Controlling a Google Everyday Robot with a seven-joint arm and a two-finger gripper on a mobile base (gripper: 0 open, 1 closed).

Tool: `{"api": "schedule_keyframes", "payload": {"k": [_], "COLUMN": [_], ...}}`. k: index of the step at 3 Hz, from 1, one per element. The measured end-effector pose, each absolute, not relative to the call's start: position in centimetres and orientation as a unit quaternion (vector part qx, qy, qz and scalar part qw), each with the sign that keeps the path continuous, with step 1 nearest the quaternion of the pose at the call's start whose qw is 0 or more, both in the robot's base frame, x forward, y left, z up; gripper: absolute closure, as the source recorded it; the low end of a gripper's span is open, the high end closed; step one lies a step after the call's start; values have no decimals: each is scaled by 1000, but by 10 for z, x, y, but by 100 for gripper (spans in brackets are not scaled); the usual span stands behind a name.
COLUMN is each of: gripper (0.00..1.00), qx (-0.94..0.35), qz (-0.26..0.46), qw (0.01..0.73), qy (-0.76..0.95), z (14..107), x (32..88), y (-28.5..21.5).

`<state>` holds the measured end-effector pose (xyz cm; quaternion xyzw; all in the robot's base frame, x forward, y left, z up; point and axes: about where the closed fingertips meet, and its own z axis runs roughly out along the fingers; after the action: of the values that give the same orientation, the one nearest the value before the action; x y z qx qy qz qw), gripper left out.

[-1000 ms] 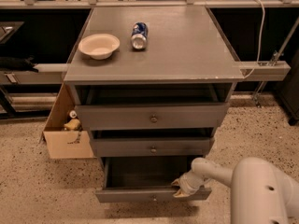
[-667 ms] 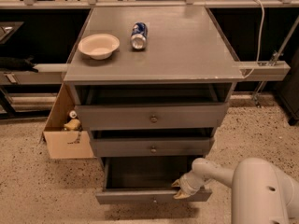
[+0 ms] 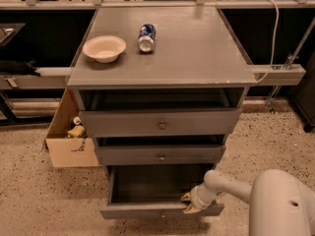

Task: Open bottom drawer

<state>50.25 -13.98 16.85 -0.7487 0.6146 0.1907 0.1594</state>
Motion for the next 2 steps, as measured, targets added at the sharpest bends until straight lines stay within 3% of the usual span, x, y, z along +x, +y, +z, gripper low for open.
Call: {"api": "schedule_keyframes", "payload": {"k": [2], "gripper": [100], "qx": [-741], "qz": [218], "qw": [180], "qy": [609], "z": [173], "x": [473], "y": [-131]}}
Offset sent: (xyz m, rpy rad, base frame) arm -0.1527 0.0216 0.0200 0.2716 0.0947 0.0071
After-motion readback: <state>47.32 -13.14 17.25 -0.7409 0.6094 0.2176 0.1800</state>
